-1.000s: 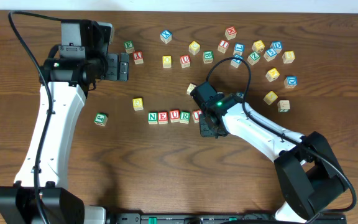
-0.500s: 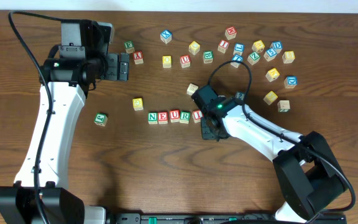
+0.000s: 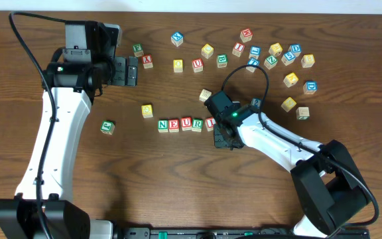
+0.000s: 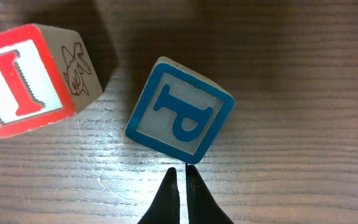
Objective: Spell out NEURIPS
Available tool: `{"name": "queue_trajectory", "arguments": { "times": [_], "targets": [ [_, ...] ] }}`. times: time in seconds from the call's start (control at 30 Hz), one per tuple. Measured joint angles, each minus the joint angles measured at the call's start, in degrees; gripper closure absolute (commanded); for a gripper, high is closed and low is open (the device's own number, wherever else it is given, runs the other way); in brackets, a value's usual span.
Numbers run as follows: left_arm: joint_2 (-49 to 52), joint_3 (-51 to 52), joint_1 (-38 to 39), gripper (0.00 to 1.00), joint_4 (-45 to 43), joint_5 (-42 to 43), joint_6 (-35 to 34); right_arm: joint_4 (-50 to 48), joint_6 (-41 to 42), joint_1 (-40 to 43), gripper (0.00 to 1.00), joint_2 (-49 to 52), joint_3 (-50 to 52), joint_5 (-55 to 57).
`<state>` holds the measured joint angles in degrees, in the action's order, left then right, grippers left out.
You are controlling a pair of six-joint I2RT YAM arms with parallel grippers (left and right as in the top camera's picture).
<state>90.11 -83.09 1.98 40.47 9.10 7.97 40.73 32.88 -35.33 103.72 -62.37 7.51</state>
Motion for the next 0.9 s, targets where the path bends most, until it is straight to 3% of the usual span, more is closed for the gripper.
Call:
{"name": "queue_trajectory", "arguments": {
  "times": [0.9],
  "targets": [
    [0.0,0.0,0.0,0.03,0.0,0.0,0.0,-1.2,0.0,0.9,0.99,0.0,0.0,2.9]
  ]
}}
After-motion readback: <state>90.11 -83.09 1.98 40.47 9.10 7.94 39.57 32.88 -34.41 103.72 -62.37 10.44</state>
